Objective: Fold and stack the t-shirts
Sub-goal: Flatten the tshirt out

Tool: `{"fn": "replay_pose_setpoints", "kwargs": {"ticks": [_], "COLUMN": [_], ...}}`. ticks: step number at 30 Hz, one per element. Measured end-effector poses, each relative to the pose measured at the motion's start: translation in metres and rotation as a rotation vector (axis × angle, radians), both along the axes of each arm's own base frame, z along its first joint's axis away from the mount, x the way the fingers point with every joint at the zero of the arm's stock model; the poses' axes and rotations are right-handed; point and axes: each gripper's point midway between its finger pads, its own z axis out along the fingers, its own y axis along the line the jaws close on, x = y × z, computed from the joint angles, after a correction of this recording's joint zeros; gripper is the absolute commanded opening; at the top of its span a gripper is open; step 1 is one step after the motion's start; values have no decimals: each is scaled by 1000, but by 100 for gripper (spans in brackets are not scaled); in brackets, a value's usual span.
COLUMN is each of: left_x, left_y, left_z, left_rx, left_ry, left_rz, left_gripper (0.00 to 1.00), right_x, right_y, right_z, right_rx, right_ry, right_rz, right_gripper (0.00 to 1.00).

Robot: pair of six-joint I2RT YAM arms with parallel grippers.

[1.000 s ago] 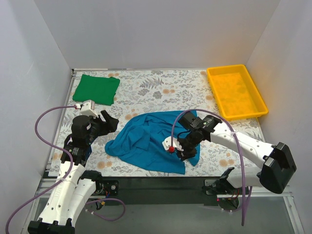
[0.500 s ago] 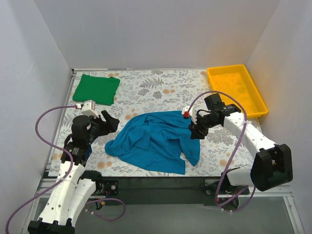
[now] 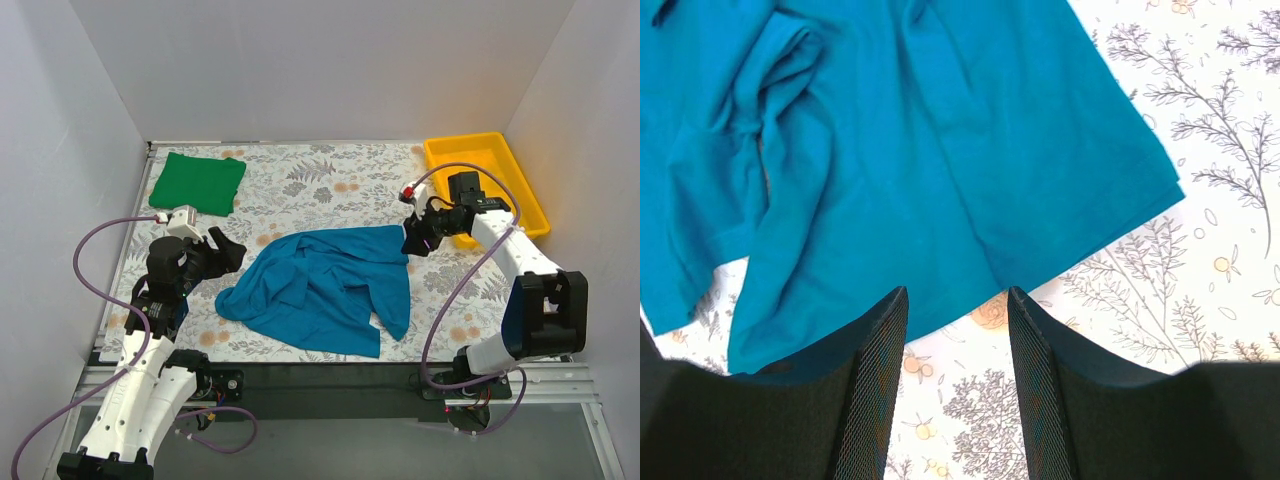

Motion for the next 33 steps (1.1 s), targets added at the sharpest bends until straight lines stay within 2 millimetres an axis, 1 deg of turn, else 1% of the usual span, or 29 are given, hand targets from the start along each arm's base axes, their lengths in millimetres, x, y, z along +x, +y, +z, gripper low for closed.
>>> {"fn": "replay_pose_setpoints", "kwargs": {"ticks": [4,8,15,18,21,24,26,27,29,30,31,32,33], "left_x": [0,1,2,3,3,3,3,3,3,3,3,2,2], "left_y": [-1,-2,-2,-3,-3,-3,-4,-4,-6,-6,-7,-8,-10], "left_z": [0,0,-1,-3,-5,-7,-7,-8,-8,-9,-9,-10,-10], "left_rx": [-2,-3,-3,-3,-2,-2,-3,-4,-7,-8,-10,-12,-14], "left_ry": [0,-1,2,12,17,21,24,25,29,29,30,30,31], "left_rz": [-5,-7,-10,-12,-12,-14,-17,-20,-28,-32,-37,-44,-51], "left_gripper": [67,67,67,67,67,67,67,67,67,67,67,67,67], "right_x": [18,44,93,108,114,111,109,109,109,108,109,108,108], "right_y": [0,0,-2,-3,-3,-3,-3,-3,-1,0,1,2,2], "right_z": [-5,-14,-37,-50,-66,-81,-86,-87,-87,-87,-86,-85,-85], "right_rx": [-2,-10,-46,-61,-71,-77,-77,-75,-68,-61,-54,-49,-46], "right_ry": [29,68,136,159,195,242,260,264,270,272,270,274,277], "right_rz": [-39,-88,-188,-218,-237,-247,-250,-251,-249,-247,-243,-243,-245], "right_gripper": [51,51,52,52,51,50,45,36,26,12,6,1,1]}}
